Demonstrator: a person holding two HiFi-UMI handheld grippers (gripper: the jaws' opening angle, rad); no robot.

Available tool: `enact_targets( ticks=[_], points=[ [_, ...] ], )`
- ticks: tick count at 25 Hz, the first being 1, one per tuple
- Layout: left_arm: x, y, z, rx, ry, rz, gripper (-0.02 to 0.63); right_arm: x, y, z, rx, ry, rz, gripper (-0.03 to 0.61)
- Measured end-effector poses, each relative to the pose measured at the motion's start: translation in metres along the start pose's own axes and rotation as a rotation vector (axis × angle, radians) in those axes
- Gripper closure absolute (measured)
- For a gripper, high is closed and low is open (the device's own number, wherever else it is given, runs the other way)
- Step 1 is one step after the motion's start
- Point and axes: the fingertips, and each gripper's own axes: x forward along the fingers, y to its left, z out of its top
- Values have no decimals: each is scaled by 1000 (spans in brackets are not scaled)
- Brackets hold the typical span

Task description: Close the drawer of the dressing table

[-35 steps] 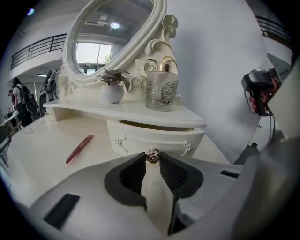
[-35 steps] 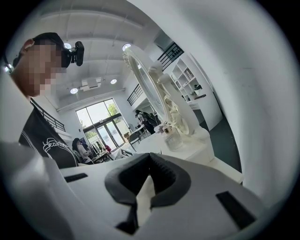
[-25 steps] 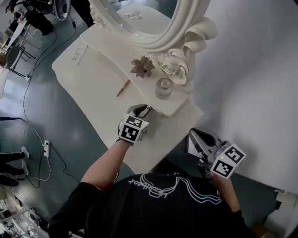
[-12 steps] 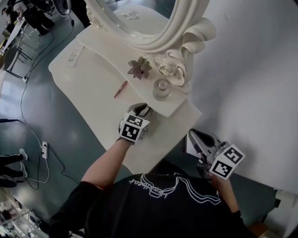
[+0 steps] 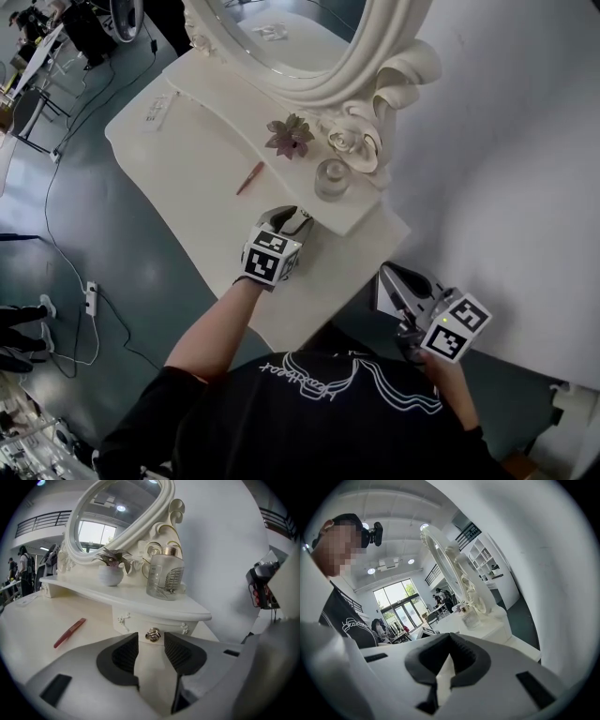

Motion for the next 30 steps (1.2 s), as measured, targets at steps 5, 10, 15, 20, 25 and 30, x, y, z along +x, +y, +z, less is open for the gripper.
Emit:
enact_targets(
  ticks=[5, 10, 15, 20, 25, 30],
  points=[
    [-26, -4, 4, -32, -57, -18, 408, -1, 11, -3, -5, -9, 17, 574],
    [-71, -21, 19, -34, -122, -26, 407, -4, 33, -8, -14, -29, 49, 574],
    [-125, -54, 37, -66, -188, -79, 414, -16, 58, -13, -41, -54, 66, 574],
    [-181, -95, 52, -90, -260, -149, 493, -29, 85, -16, -64, -81, 85, 574],
    [-235, -133, 69, -61, -335, -241, 554, -35, 117, -17, -95, -109, 119, 574],
    [-277, -162, 73, -66, -406, -307, 609, -40, 147, -23, -121, -123, 156, 574]
  ],
)
